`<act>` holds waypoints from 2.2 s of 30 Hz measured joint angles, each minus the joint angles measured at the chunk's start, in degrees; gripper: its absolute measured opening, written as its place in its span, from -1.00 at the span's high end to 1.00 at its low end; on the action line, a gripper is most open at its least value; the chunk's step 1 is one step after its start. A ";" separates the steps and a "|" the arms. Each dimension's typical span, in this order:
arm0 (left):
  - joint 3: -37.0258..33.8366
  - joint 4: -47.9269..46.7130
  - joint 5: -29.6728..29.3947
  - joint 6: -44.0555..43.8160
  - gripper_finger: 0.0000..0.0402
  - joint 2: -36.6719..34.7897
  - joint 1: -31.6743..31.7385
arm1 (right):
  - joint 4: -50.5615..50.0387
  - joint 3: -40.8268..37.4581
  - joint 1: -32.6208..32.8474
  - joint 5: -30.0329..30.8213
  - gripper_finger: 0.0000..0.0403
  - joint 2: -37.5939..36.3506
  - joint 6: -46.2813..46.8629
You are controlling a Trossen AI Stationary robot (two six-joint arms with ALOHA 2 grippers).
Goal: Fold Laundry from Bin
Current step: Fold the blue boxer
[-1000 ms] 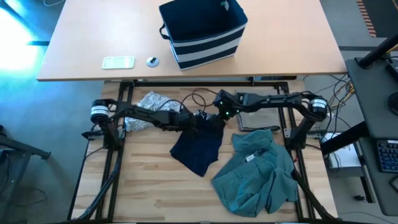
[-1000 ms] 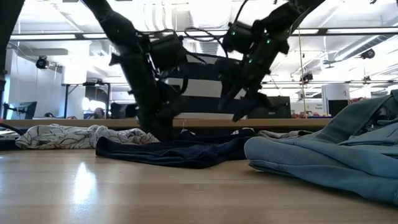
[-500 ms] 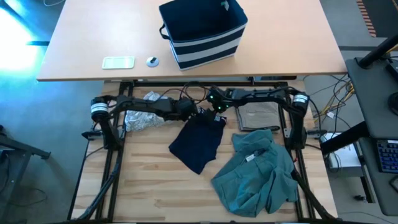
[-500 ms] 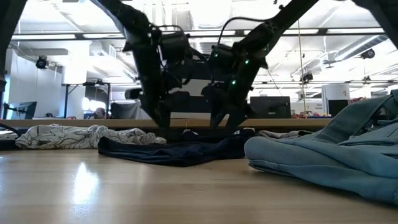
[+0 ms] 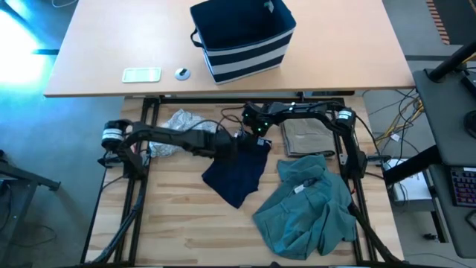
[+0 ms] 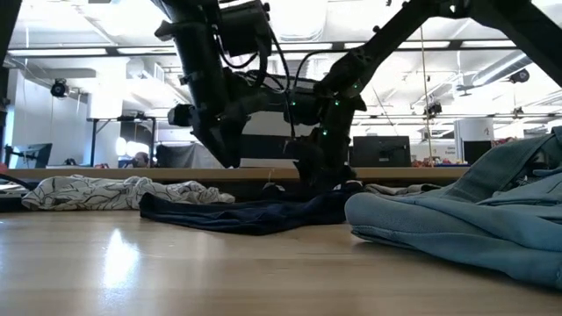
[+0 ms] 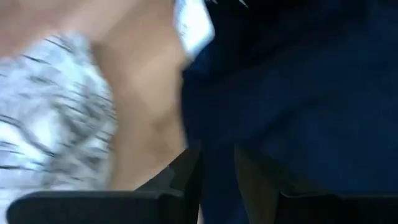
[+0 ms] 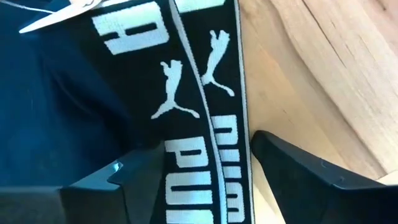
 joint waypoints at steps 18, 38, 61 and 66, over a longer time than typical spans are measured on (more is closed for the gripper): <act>-4.45 7.69 6.06 5.03 0.61 0.21 5.45 | -3.07 -0.46 -0.56 1.36 0.92 -1.71 -2.24; -7.15 5.75 6.66 6.20 0.61 -6.98 7.19 | -17.86 -1.29 -4.54 7.82 0.93 -14.94 -4.48; -10.78 3.28 4.96 5.56 0.61 -25.71 8.60 | -9.06 -1.50 3.66 16.63 0.93 -18.45 26.23; -10.81 3.20 5.16 6.01 0.61 -25.71 8.60 | -6.53 -1.50 5.09 18.32 0.93 -15.65 28.81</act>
